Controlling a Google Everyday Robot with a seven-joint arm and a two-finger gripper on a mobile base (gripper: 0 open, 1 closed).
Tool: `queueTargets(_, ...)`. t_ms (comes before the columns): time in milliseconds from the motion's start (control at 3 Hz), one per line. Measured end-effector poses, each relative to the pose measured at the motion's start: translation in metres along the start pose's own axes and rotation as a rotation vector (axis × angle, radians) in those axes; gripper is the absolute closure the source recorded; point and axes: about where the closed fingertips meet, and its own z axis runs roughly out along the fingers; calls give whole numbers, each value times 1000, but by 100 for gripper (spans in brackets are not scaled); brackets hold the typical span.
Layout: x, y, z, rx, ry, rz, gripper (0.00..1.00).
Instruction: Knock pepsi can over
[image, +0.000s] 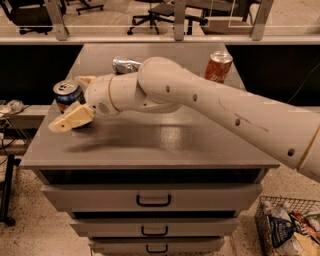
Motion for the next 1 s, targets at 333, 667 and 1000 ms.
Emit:
queueTargets(333, 10, 1, 5, -8, 8, 19, 40)
queueTargets(667, 14, 1, -14, 2, 35, 36, 64)
queueTargets(1000, 5, -9, -55, 23, 101, 10, 86)
